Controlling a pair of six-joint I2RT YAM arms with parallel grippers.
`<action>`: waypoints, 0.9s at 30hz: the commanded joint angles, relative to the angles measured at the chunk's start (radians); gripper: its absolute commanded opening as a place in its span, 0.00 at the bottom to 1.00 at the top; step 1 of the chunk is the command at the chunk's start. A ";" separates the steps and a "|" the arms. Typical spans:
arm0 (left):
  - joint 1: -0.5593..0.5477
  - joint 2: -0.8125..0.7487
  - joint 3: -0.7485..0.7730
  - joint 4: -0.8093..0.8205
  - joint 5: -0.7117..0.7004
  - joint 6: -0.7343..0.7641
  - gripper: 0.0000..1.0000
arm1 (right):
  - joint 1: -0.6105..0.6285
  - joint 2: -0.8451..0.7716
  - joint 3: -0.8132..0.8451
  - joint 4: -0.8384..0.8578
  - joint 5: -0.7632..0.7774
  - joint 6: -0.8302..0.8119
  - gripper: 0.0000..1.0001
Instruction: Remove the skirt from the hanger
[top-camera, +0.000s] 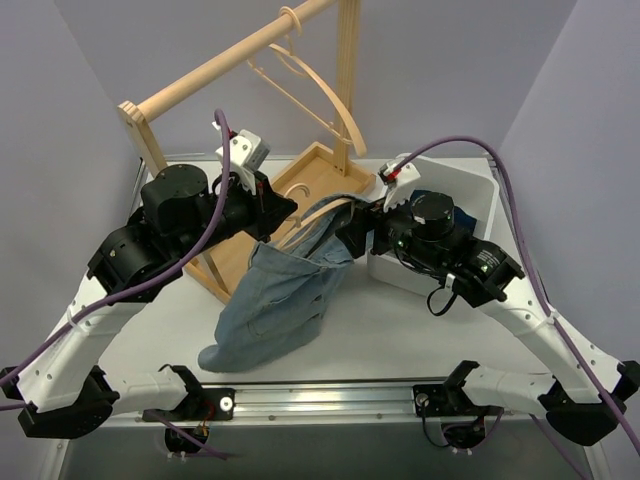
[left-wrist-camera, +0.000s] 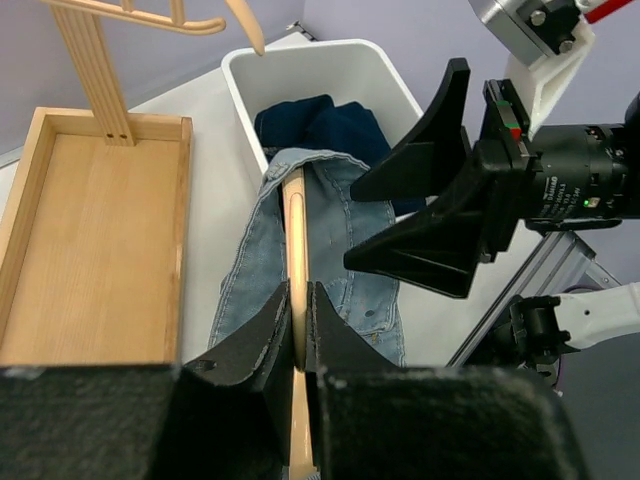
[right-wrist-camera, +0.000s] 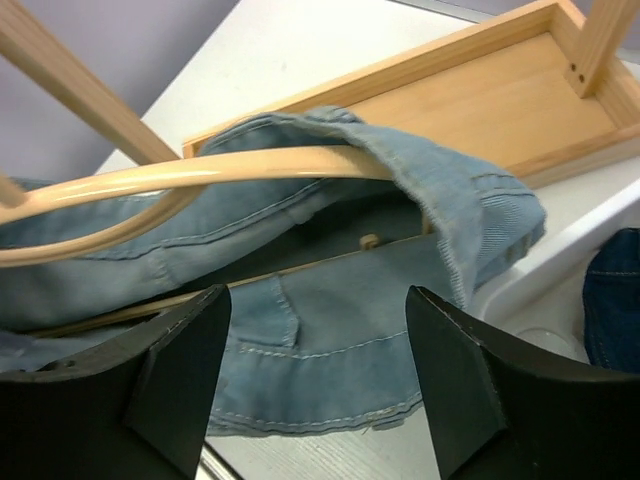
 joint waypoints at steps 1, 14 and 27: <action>0.003 -0.047 0.033 0.058 0.023 0.002 0.02 | 0.005 -0.019 0.045 0.028 0.108 -0.019 0.65; 0.003 -0.064 0.017 0.049 0.069 0.005 0.02 | 0.003 -0.033 0.101 -0.034 0.121 -0.068 0.56; 0.003 -0.098 0.026 0.030 0.122 0.017 0.02 | 0.002 0.021 0.065 -0.020 0.159 -0.102 0.54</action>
